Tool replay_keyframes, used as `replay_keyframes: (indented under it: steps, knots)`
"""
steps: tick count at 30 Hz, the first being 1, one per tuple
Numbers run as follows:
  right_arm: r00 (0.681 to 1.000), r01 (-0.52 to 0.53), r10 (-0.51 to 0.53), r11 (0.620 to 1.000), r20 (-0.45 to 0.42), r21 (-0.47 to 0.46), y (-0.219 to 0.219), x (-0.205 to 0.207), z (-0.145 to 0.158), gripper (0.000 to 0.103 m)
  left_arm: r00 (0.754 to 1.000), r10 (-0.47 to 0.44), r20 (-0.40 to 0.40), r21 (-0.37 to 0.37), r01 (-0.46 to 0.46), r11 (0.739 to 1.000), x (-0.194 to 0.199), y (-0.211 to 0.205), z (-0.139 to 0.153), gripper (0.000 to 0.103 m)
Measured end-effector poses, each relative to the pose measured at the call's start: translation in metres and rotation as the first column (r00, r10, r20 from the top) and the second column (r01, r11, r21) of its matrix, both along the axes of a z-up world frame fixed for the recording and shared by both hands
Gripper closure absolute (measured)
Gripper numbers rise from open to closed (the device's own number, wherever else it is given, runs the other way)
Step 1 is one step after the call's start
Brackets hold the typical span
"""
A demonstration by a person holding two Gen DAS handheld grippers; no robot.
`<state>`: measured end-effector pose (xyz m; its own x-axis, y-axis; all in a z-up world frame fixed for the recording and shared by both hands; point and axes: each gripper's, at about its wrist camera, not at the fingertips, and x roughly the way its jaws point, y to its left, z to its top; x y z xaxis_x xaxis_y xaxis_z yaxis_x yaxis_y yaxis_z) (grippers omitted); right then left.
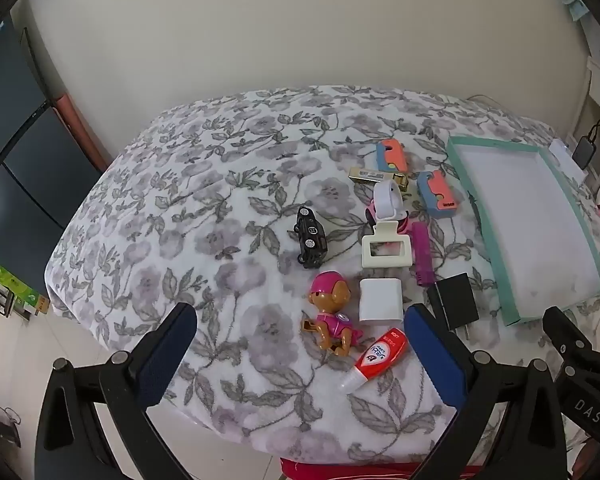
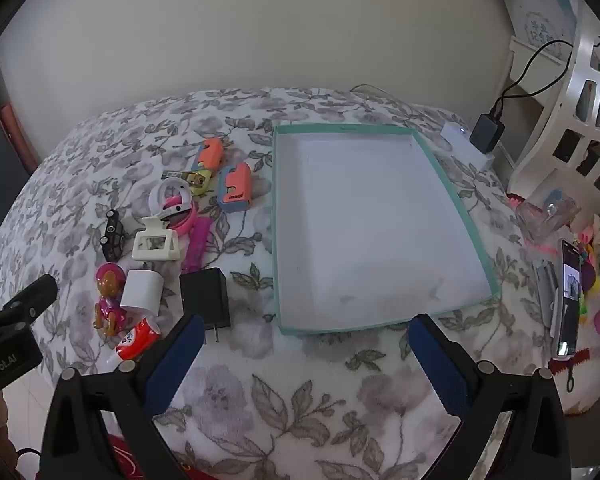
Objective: Organize rigid objects
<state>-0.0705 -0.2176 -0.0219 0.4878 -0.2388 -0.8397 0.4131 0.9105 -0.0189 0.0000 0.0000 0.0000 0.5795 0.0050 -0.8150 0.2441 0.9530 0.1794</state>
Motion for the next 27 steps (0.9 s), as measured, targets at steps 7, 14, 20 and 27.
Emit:
replay_keyframes:
  steps: [7, 14, 20, 27]
  knots:
    - [1.0, 0.0, 0.0, 1.0, -0.001, -0.002, 0.0, 0.0, 0.0, 0.0, 1.0, 0.001, -0.013, -0.002, -0.001, 1.0, 0.0, 0.007, 0.001, 0.0]
    - [1.0, 0.0, 0.0, 1.0, -0.002, -0.005, 0.0, 0.0, 0.0, 0.0, 1.0, 0.006, -0.021, 0.002, -0.006, 1.0, 0.001, 0.007, -0.002, 0.0]
    - [1.0, -0.001, 0.001, 1.0, -0.004, -0.006, 0.0, 0.001, 0.0, 0.0, 1.0, 0.01, -0.019, 0.016, -0.01, 1.0, 0.003, 0.006, -0.004, 0.0]
    - [1.0, -0.002, 0.002, 1.0, -0.006, -0.008, 0.001, 0.001, 0.0, 0.0, 1.0, 0.013, -0.018, 0.025, -0.012, 1.0, 0.002, 0.005, -0.005, 0.0]
